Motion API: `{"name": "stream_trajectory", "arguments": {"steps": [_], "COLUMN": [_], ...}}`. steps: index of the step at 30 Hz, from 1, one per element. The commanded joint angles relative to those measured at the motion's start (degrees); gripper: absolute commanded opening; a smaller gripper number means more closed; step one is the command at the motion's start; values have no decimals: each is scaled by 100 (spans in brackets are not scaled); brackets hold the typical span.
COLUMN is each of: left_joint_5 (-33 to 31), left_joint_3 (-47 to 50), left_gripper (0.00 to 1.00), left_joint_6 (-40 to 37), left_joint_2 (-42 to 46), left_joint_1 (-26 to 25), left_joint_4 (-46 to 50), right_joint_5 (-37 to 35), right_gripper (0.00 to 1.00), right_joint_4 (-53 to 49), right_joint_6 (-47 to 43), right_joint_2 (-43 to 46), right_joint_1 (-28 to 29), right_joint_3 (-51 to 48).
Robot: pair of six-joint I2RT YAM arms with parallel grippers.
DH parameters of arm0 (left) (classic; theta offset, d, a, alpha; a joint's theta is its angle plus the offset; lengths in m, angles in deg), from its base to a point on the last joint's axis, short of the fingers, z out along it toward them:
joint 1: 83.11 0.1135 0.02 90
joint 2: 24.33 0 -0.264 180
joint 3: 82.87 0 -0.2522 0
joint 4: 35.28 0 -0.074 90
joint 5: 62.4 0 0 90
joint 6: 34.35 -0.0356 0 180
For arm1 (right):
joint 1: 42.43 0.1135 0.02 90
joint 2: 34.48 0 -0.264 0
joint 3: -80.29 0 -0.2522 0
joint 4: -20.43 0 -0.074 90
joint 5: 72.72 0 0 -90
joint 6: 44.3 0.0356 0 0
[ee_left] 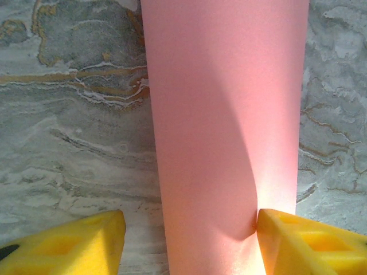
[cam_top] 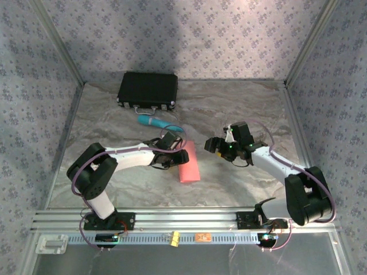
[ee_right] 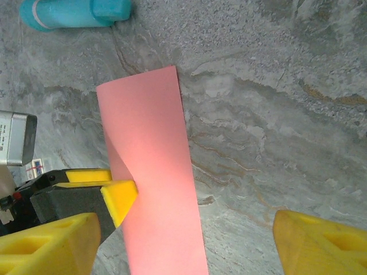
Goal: Fold a paper plane with a square sheet of paper (pick it up from the middle)
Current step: First fold the square sheet of paper in half at the center of the table.
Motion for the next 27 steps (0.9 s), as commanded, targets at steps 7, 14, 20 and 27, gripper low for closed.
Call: {"name": "stream_trajectory", "arguments": {"steps": [7,14,20,27], "left_joint_5": [-115,-224,-365,-346], "left_joint_3": [-150,-145,-113,-160], "left_gripper": [62,59,56,56], "left_joint_6": [85,99,148,43], "left_joint_2": [-113,-83,-17,-107], "left_joint_1": [-40,-39,-29,-25], "left_joint_4": [382,499,591,706], "right_joint_5": [467,612,690,751], "right_gripper": [51,28,25,22], "right_joint_4": [408,523,586,582], "right_joint_6": [1,-17,7,-13], "right_joint_2": [-482,-1122,-1516,-1825], "right_joint_1": [227,517,692,791], "right_joint_3": [223,524,716,870]}}
